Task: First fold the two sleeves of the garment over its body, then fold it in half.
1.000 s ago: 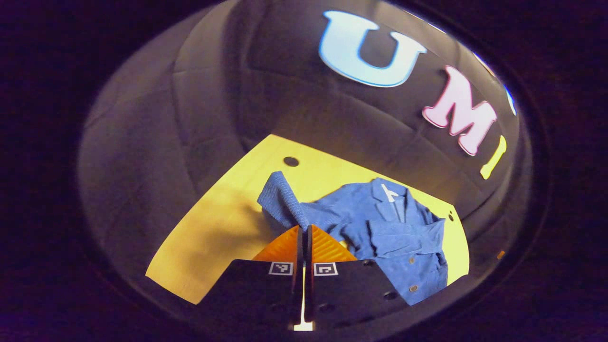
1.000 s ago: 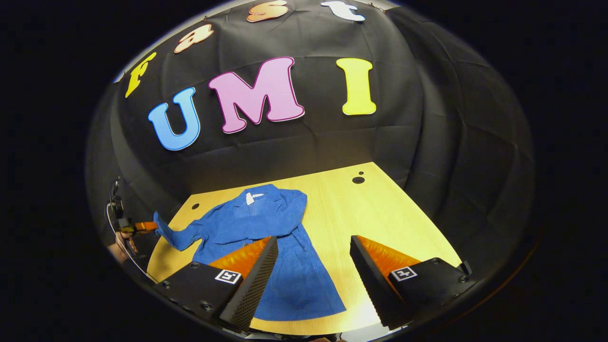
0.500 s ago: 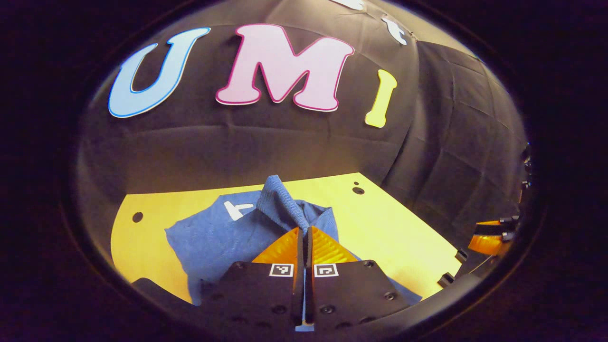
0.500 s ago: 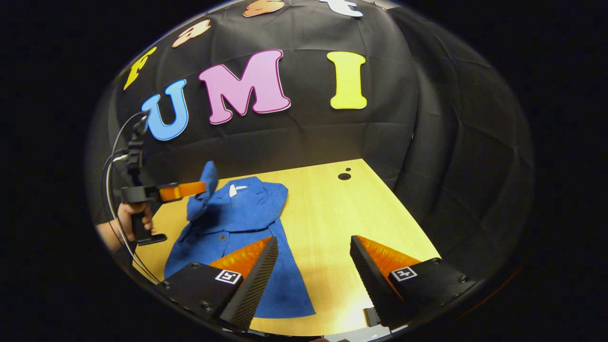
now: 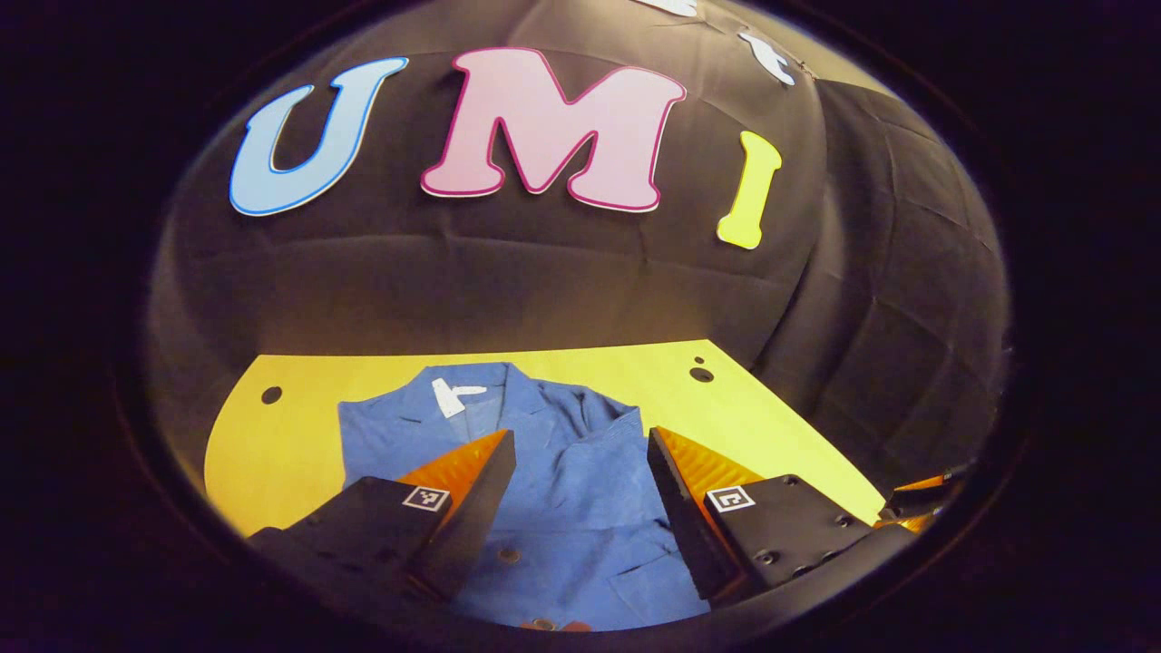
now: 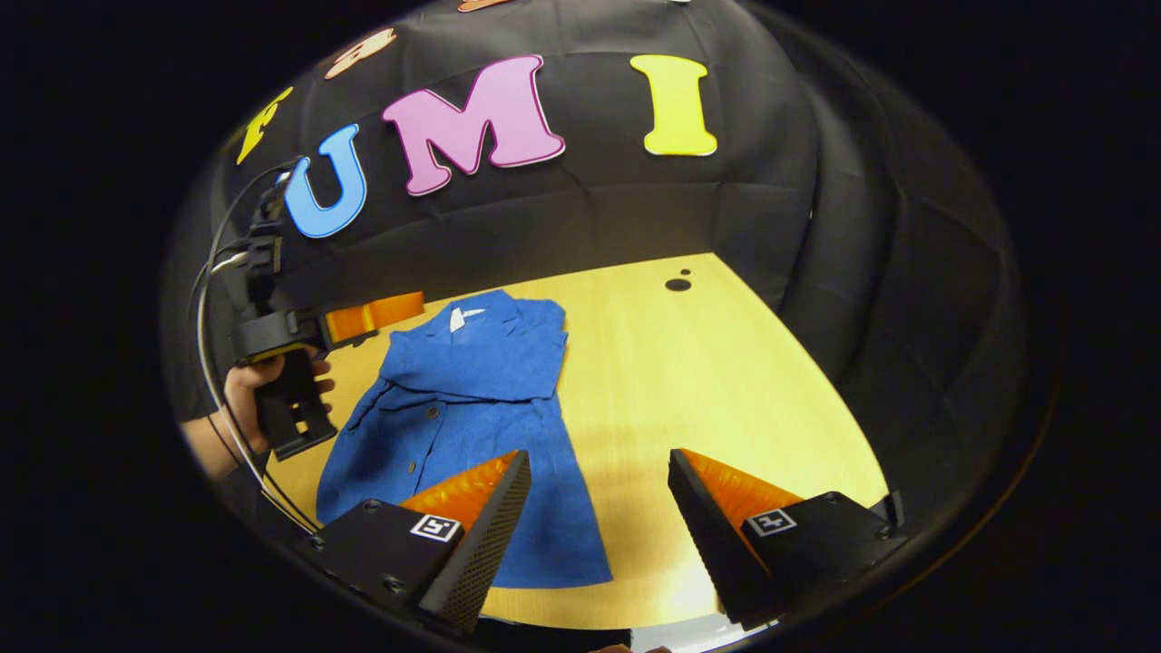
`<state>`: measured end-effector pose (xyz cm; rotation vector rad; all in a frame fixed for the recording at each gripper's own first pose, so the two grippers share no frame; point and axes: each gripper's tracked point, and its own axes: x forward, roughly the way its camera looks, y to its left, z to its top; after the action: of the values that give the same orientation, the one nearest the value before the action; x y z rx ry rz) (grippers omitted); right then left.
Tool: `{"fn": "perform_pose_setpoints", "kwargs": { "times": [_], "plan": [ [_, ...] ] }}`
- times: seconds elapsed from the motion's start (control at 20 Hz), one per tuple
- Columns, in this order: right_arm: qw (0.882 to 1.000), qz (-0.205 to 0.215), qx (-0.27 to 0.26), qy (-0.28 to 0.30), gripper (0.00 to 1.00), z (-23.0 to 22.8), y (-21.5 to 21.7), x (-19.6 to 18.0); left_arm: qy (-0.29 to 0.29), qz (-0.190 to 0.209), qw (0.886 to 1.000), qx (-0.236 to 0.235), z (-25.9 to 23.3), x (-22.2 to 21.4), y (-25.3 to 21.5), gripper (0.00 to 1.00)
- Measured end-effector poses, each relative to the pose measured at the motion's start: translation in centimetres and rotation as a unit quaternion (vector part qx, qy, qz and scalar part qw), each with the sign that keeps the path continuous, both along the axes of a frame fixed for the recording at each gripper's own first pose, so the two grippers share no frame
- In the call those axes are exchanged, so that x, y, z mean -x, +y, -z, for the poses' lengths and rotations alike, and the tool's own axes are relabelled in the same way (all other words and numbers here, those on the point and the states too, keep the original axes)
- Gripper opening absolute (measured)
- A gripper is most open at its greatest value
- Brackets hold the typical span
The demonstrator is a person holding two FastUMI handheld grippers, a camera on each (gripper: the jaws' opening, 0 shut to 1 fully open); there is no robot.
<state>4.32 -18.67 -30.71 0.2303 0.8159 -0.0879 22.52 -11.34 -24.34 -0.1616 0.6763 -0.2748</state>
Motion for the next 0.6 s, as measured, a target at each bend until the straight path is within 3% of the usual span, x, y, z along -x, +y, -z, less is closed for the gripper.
{"fn": "perform_pose_setpoints", "kwargs": {
  "times": [0.3, 0.6],
  "plan": [
    [0.996, -0.021, -0.03, 0.084, 0.98, 5.9, 3.9, 2.7, 0.099, -0.041, 0.993, -0.049, 5.9, 14.8, 10.1, 0.86],
    [0.981, -0.019, -0.026, 0.19, 0.99, 11.3, 5.3, 6.9, 0.235, -0.096, 0.962, -0.103, 13.0, 26.7, 16.8, 0.86]
  ]
}}
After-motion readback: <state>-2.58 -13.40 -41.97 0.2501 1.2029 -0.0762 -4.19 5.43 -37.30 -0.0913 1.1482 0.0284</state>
